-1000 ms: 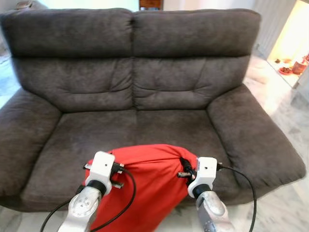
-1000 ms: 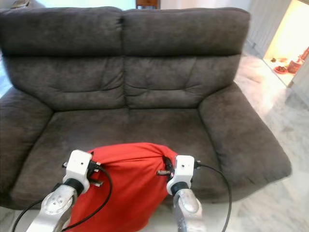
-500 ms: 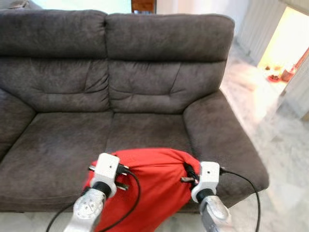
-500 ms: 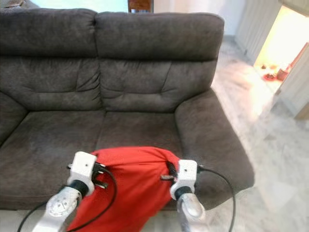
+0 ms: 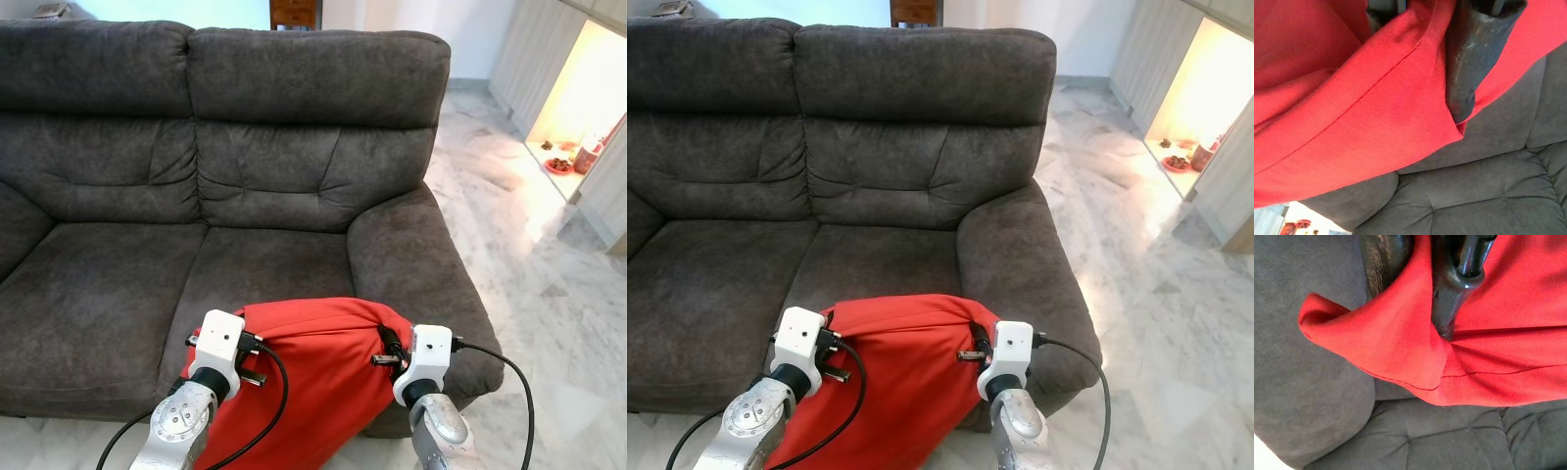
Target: Move the pillow to the sofa from floor
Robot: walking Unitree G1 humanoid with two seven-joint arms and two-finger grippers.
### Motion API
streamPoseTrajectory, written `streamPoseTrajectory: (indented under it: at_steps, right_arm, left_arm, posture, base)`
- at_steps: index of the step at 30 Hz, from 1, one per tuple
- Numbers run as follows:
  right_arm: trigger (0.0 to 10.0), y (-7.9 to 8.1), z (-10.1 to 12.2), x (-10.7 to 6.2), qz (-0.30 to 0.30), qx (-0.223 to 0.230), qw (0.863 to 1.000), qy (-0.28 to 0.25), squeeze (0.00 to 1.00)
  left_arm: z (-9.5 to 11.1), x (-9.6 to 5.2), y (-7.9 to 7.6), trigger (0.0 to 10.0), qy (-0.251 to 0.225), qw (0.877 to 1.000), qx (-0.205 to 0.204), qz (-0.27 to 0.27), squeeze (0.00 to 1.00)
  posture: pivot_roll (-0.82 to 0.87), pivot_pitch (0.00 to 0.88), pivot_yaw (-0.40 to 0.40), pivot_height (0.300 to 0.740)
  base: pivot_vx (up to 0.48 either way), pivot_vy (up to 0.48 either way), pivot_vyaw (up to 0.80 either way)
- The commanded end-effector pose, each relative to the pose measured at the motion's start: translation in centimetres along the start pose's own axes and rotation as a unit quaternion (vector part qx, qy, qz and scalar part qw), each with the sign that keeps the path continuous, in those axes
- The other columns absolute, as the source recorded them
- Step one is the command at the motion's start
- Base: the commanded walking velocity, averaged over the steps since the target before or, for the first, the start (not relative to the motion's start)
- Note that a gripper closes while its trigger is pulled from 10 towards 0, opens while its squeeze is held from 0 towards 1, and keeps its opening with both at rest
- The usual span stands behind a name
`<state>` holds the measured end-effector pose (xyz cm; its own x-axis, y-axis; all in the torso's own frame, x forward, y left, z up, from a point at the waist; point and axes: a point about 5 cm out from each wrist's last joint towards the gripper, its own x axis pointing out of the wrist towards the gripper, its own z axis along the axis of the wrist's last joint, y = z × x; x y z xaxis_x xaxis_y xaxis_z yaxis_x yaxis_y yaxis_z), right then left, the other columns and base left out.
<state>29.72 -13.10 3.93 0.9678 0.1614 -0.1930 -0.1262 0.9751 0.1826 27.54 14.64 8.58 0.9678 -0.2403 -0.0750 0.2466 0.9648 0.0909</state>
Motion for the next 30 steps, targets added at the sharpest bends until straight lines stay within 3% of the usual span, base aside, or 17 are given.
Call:
streamPoseTrajectory:
  at_steps: [1, 15, 22, 30]
  right_arm:
    - [10.0, -3.0, 1.1, -0.5, -0.070, 0.017, 0.997, -0.032, 0.00]
    - [10.0, -1.3, 4.3, 0.2, -0.026, 0.001, 0.995, -0.099, 0.00]
    - [10.0, -0.9, 4.0, 0.0, -0.017, -0.003, 0.996, -0.088, 0.00]
    - [10.0, -0.7, 4.1, -0.1, -0.017, -0.001, 0.996, -0.090, 0.00]
  left_arm:
    - [2.2, -0.3, 3.1, 10.0, -0.060, 0.997, 0.003, 0.058, 0.00]
    - [3.5, -0.6, 3.6, 10.0, -0.098, 0.993, 0.010, 0.059, 0.00]
    - [4.1, -0.8, 4.6, 10.0, -0.107, 0.991, 0.023, 0.078, 0.00]
    - [3.9, -1.0, 4.4, 10.0, -0.103, 0.992, 0.023, 0.072, 0.00]
  posture:
    - [0.15, 0.019, -0.001, 0.740]
    - [0.15, 0.036, -0.009, 0.740]
    - [0.16, 0.058, -0.017, 0.740]
    - [0.16, 0.070, -0.013, 0.740]
  base:
    - [0.000, 0.000, 0.00]
    - [0.000, 0.000, 0.00]
    - [0.000, 0.000, 0.00]
    - [0.000, 0.000, 0.00]
